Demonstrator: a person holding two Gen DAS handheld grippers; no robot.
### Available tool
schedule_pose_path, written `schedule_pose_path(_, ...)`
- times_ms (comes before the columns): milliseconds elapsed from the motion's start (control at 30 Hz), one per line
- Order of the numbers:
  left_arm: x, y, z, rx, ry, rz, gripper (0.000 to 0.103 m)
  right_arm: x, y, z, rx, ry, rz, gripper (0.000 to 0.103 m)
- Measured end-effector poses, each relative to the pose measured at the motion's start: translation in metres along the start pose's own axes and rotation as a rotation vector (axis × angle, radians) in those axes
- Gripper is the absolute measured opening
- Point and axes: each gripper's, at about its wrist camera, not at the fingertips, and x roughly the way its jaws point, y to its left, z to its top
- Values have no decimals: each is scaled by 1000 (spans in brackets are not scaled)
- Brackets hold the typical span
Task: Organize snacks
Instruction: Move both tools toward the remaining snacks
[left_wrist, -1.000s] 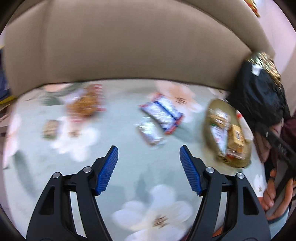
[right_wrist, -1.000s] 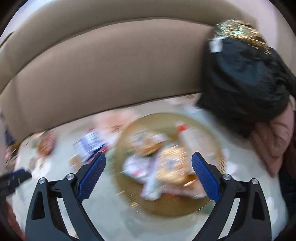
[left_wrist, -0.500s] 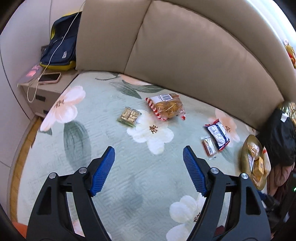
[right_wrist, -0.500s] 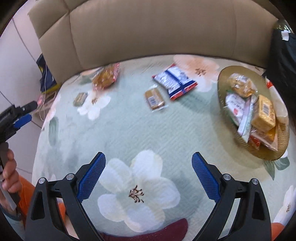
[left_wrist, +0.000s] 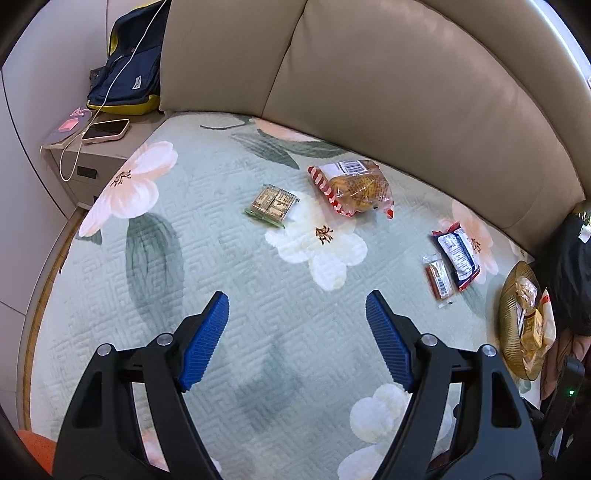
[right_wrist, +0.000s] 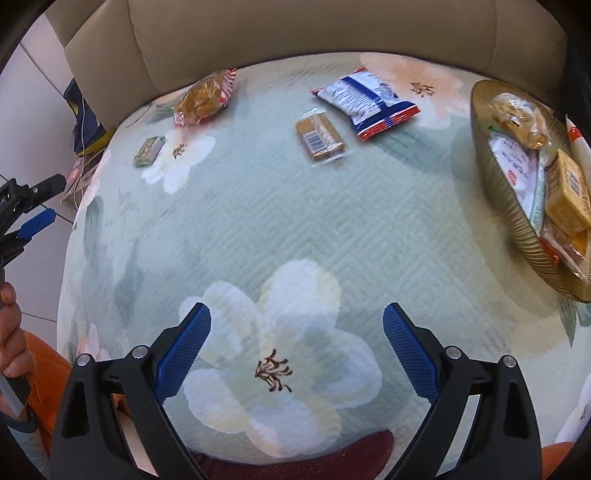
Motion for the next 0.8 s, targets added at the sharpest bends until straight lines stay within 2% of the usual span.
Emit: schedule_pose_path(800,-2,-11,-5,37,-10,21,77,-1,8,-1,-32,-7,5,98)
